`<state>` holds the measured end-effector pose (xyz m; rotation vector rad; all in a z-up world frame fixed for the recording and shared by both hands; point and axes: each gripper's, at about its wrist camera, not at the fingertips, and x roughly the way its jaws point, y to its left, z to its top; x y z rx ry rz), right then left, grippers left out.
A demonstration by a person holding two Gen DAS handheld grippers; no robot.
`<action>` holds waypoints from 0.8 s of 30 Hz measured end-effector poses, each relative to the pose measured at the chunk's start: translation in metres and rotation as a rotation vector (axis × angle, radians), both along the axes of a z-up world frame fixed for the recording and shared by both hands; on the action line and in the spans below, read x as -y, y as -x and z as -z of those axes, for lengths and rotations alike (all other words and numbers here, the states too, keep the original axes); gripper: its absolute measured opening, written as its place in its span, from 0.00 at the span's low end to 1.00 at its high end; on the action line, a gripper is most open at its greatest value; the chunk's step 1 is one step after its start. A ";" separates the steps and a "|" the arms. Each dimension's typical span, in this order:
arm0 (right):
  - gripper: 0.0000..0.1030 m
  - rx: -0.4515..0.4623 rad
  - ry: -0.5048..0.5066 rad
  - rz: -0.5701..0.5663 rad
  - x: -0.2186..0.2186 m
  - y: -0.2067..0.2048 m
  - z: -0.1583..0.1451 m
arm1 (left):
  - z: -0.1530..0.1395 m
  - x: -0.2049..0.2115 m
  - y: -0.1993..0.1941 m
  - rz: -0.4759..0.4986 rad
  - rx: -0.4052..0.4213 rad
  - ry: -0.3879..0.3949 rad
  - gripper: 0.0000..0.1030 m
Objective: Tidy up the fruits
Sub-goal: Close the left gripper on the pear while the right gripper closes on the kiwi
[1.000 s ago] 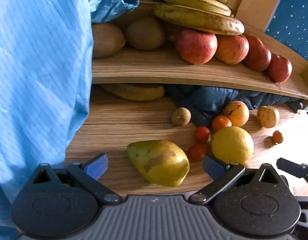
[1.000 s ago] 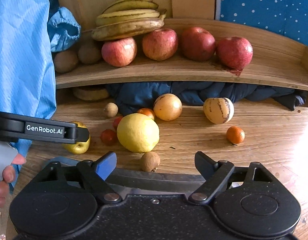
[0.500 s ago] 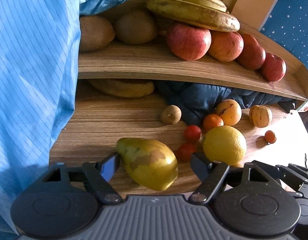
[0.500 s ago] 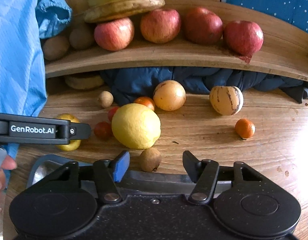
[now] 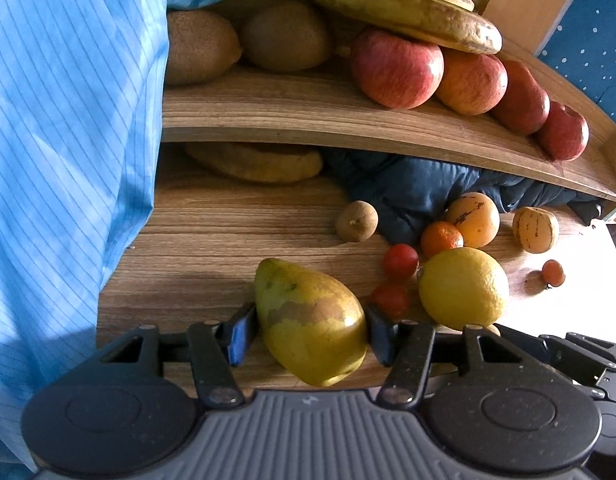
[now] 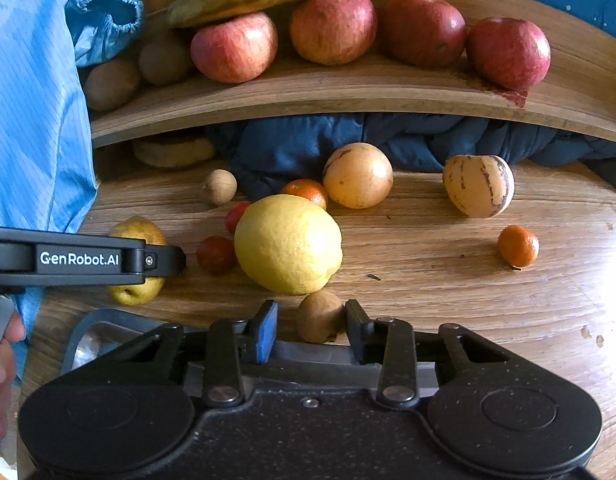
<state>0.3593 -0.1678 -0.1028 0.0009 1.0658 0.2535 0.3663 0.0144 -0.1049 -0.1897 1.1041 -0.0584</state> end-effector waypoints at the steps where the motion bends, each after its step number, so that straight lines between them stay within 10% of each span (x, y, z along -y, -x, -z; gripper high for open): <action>1: 0.37 0.000 0.000 -0.001 0.000 0.000 0.000 | 0.000 0.000 0.000 -0.001 0.001 0.001 0.60; 24: 0.27 0.037 -0.048 -0.008 0.001 0.008 -0.011 | -0.017 -0.001 0.009 -0.024 0.059 0.019 0.59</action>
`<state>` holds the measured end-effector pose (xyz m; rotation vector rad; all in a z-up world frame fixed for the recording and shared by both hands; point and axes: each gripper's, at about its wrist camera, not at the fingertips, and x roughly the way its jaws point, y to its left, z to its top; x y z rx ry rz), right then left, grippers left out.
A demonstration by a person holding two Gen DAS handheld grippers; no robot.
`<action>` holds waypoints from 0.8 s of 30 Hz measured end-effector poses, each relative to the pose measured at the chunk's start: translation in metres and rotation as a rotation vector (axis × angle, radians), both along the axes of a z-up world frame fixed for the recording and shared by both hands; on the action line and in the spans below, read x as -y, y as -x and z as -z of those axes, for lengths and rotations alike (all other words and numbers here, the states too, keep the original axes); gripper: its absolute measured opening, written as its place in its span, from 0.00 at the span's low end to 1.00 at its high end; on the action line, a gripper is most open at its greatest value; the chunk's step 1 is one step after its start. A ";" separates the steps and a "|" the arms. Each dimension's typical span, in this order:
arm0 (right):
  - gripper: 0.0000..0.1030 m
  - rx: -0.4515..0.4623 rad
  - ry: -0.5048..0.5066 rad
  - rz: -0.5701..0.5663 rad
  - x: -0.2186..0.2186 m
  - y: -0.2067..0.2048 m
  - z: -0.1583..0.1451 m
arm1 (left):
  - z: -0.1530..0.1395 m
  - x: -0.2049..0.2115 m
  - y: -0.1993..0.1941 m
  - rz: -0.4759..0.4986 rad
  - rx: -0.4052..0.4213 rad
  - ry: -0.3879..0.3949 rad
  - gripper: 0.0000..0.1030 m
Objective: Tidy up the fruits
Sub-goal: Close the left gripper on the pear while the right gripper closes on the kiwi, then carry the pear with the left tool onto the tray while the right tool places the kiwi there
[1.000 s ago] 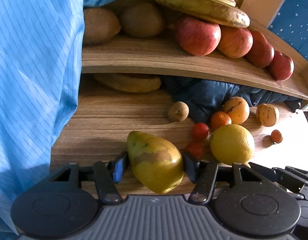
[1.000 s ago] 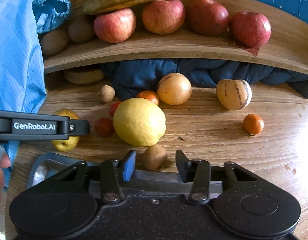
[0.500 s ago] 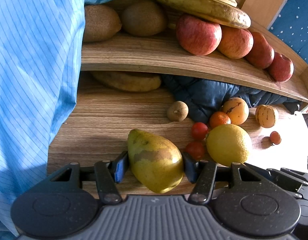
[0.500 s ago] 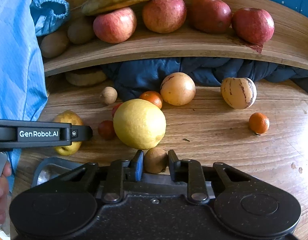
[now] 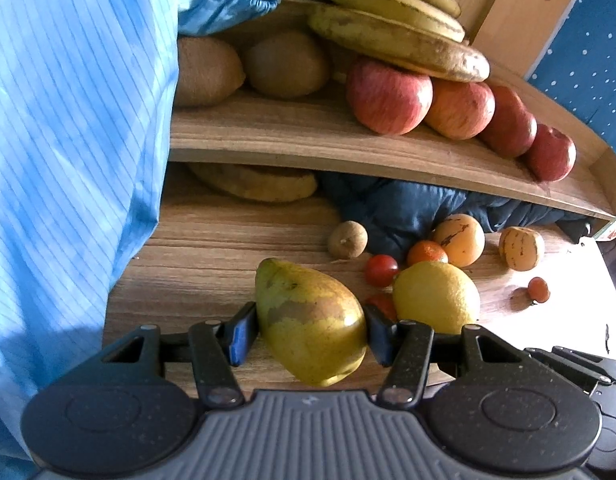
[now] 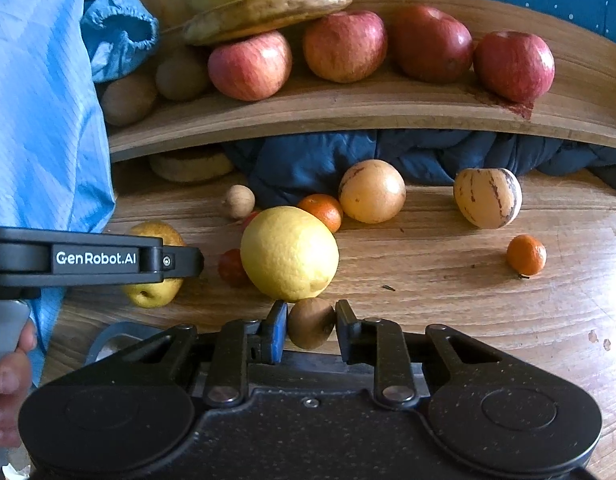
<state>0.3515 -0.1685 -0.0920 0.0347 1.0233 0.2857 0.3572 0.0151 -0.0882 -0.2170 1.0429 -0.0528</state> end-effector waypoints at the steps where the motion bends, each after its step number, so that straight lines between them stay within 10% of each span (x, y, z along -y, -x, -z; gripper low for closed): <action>1: 0.27 0.003 -0.002 0.000 -0.001 0.000 -0.001 | -0.001 0.000 0.001 0.002 0.004 0.001 0.59; 24: 0.27 0.025 -0.063 -0.068 -0.014 0.057 -0.028 | -0.019 -0.001 0.058 0.010 0.011 0.007 0.59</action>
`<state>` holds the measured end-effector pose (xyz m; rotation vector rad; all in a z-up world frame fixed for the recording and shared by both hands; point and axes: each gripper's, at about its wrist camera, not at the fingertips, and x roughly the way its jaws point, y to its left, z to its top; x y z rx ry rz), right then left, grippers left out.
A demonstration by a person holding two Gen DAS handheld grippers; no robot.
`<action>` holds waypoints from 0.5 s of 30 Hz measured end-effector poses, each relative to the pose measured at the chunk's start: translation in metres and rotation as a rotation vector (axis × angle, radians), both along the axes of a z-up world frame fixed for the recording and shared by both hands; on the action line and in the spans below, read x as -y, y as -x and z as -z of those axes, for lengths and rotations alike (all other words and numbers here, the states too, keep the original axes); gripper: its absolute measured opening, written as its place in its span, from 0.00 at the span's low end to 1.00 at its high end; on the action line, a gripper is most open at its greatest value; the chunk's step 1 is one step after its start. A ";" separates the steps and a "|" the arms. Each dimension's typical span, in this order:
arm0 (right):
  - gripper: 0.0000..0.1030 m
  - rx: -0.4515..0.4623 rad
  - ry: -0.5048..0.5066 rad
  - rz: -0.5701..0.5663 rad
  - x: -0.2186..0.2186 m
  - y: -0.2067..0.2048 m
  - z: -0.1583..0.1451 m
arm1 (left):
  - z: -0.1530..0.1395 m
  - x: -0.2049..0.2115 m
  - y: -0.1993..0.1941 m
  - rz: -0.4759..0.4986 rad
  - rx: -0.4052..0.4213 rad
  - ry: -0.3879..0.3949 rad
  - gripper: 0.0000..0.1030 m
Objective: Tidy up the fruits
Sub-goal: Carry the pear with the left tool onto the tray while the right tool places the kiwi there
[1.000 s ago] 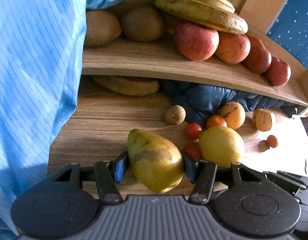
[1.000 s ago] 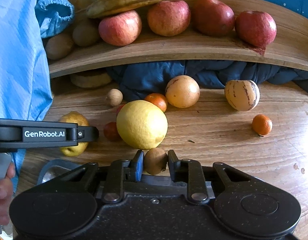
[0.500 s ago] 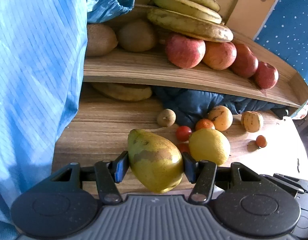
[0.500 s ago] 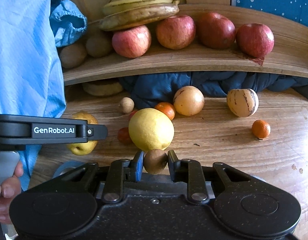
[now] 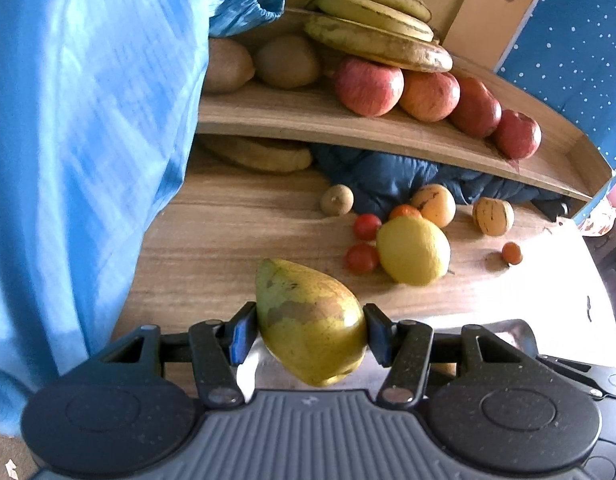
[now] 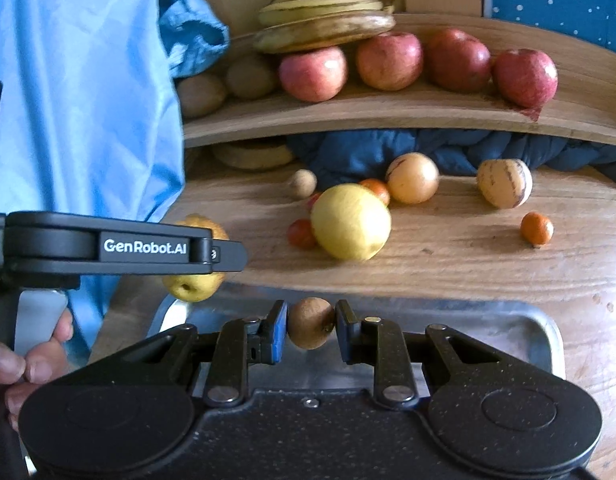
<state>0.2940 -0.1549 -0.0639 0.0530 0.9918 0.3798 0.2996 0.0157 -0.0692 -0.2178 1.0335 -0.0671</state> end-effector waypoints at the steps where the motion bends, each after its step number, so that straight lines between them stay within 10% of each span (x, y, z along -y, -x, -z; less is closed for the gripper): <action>1: 0.26 -0.003 -0.003 -0.009 -0.001 0.004 0.000 | -0.001 -0.001 0.003 0.002 -0.001 0.001 0.59; 15: 0.26 -0.062 -0.031 -0.162 -0.009 0.053 0.005 | -0.002 0.010 0.045 0.023 -0.021 -0.021 0.59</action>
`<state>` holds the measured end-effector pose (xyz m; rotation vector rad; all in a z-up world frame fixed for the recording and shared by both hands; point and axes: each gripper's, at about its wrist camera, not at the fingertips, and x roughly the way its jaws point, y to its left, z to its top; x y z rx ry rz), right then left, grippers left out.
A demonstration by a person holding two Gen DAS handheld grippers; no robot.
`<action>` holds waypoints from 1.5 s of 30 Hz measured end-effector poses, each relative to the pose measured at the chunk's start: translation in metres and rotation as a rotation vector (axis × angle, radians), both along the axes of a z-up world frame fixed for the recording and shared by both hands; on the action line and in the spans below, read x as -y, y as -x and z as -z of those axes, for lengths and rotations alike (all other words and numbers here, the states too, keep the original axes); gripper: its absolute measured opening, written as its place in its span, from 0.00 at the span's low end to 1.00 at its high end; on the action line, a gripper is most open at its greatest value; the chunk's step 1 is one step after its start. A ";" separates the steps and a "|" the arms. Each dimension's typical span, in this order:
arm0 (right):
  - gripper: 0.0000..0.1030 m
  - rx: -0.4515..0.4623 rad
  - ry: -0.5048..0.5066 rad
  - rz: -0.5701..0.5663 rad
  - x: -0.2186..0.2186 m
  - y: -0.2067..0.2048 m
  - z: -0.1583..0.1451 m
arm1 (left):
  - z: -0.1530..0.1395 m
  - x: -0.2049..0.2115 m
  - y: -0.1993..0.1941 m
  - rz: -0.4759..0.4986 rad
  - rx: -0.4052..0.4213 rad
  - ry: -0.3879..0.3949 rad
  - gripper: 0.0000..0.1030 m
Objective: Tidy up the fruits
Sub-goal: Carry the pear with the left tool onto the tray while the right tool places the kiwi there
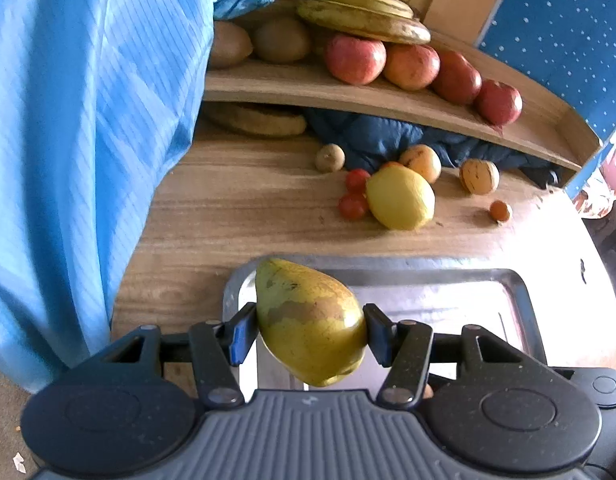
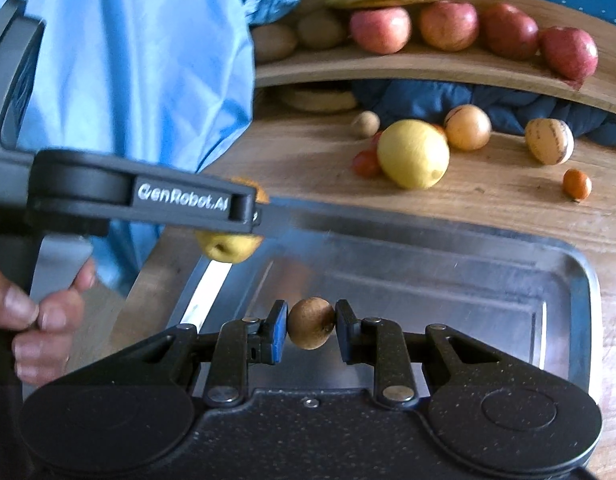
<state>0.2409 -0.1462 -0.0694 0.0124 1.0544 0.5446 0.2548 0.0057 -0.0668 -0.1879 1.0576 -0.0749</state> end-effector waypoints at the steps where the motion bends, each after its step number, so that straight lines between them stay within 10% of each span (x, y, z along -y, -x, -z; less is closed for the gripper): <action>1: 0.27 -0.004 0.001 -0.013 0.000 0.003 0.000 | 0.000 0.002 0.004 0.005 -0.002 0.001 0.59; 33: 0.29 -0.051 0.044 -0.101 0.013 0.058 0.009 | 0.020 0.024 0.067 -0.042 -0.101 -0.049 0.59; 45: 0.61 -0.015 0.052 -0.044 0.029 0.076 0.001 | 0.003 0.030 0.084 -0.064 -0.055 -0.077 0.68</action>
